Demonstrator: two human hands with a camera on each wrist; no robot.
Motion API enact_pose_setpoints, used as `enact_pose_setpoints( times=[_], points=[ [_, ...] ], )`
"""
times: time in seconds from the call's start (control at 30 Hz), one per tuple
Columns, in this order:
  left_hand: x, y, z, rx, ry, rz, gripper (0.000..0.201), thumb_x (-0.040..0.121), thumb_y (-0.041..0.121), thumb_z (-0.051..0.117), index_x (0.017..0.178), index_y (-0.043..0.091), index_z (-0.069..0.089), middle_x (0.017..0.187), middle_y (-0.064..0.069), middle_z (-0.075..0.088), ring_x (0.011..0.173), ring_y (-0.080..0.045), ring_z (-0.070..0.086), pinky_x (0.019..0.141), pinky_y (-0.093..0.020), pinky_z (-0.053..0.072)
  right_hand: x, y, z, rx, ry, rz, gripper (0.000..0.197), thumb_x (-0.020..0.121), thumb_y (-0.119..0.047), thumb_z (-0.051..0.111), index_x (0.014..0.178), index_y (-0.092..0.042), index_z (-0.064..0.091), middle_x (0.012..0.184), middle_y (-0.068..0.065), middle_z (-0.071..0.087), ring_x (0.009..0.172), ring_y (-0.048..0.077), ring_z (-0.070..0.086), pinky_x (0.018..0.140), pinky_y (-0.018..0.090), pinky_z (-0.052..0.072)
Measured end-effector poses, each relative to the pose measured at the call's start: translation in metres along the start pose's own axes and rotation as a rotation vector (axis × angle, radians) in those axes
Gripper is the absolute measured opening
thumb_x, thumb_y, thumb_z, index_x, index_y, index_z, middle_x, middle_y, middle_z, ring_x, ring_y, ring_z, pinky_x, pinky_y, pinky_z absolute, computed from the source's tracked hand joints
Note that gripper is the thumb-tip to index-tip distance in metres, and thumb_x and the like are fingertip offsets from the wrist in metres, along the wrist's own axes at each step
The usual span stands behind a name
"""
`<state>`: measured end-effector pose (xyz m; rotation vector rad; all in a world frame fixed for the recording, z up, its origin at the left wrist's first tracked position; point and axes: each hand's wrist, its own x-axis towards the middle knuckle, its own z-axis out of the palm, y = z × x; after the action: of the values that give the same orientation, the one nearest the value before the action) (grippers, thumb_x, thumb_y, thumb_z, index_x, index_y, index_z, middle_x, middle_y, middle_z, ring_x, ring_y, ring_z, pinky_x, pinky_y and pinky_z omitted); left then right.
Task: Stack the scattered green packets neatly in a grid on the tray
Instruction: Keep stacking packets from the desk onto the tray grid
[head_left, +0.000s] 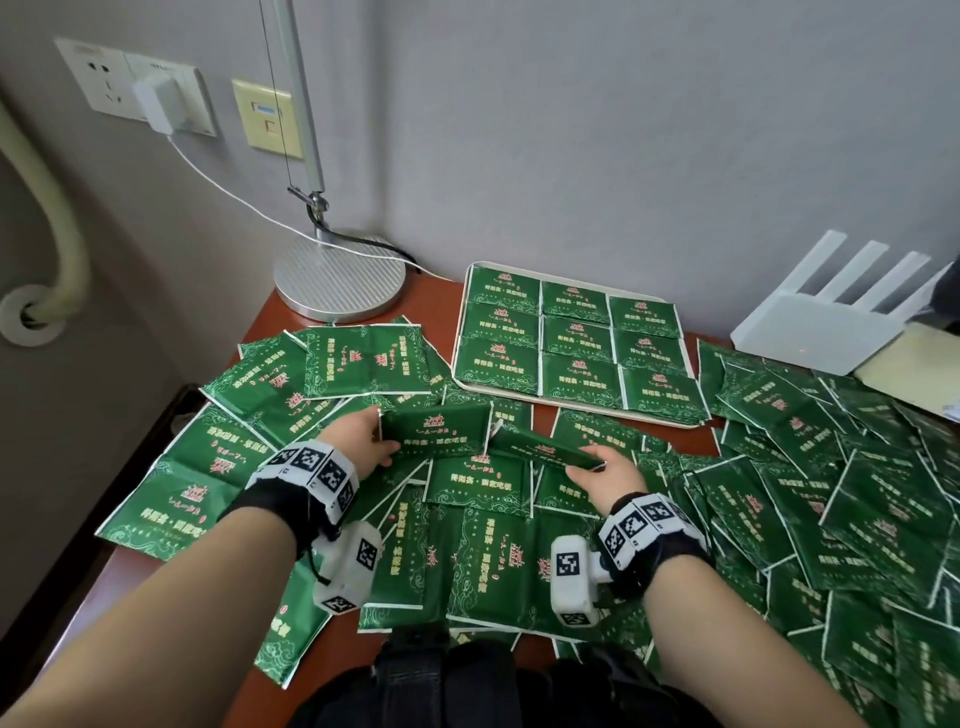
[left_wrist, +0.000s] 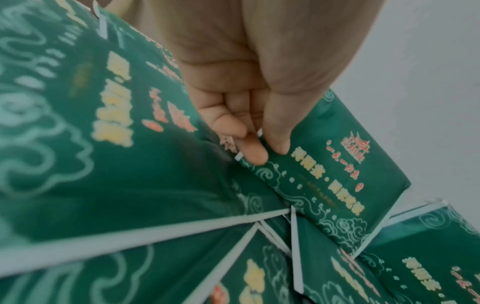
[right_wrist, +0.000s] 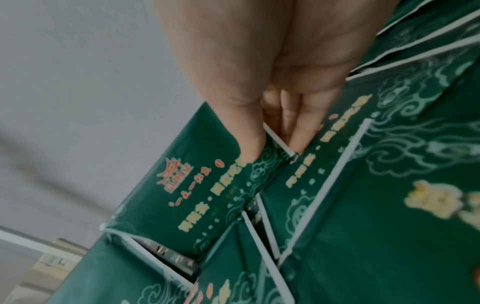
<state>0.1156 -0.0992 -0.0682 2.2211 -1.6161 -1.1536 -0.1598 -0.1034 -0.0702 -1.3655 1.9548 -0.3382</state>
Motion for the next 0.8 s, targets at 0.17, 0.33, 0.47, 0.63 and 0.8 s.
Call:
enact_pose_setpoints(
  times=[0.17,0.33,0.47,0.63,0.8],
  points=[
    [0.011,0.008,-0.009,-0.048,0.046,0.062,0.032,0.089,0.016,0.057,0.12,0.015,0.052,0.115,-0.003,0.063,0.1,-0.021,0.062,0.088,-0.035,0.052,0.011,-0.004,-0.013,0.108,0.044,-0.056,0.02,0.091,-0.019,0.056,0.107,-0.008,0.06,0.11,0.008,0.065,0.092,0.021,0.059,0.082,0.029,0.045],
    [0.03,0.038,-0.035,-0.095,0.045,0.099,0.037,0.09,0.018,0.056,0.126,0.014,0.05,0.123,-0.004,0.06,0.108,-0.021,0.059,0.087,-0.03,0.048,0.034,-0.024,-0.06,0.16,0.147,-0.127,0.032,0.092,-0.021,0.053,0.121,-0.007,0.054,0.125,0.008,0.057,0.114,0.024,0.054,0.093,0.033,0.042],
    [0.058,0.078,-0.055,-0.104,0.086,0.133,0.035,0.091,0.018,0.056,0.125,0.01,0.051,0.122,-0.005,0.061,0.099,-0.02,0.06,0.076,-0.022,0.046,0.073,-0.036,-0.099,0.207,0.199,-0.092,0.049,0.092,-0.022,0.054,0.135,-0.003,0.041,0.136,0.013,0.048,0.118,0.028,0.052,0.102,0.04,0.042],
    [0.11,0.117,-0.057,-0.062,0.05,0.129,0.034,0.092,0.019,0.054,0.124,0.008,0.051,0.12,-0.006,0.062,0.105,-0.021,0.06,0.085,-0.026,0.046,0.125,-0.045,-0.119,0.217,0.177,-0.028,0.044,0.091,-0.022,0.055,0.13,-0.002,0.047,0.105,0.01,0.057,0.081,0.025,0.058,0.084,0.038,0.05],
    [0.156,0.131,-0.039,0.003,0.02,0.089,0.035,0.091,0.015,0.055,0.125,0.007,0.053,0.12,-0.009,0.062,0.107,-0.024,0.06,0.092,-0.028,0.046,0.176,-0.043,-0.105,0.118,0.081,0.044,0.048,0.09,-0.024,0.057,0.133,-0.005,0.046,0.129,0.011,0.054,0.097,0.026,0.059,0.091,0.038,0.049]
  ],
)
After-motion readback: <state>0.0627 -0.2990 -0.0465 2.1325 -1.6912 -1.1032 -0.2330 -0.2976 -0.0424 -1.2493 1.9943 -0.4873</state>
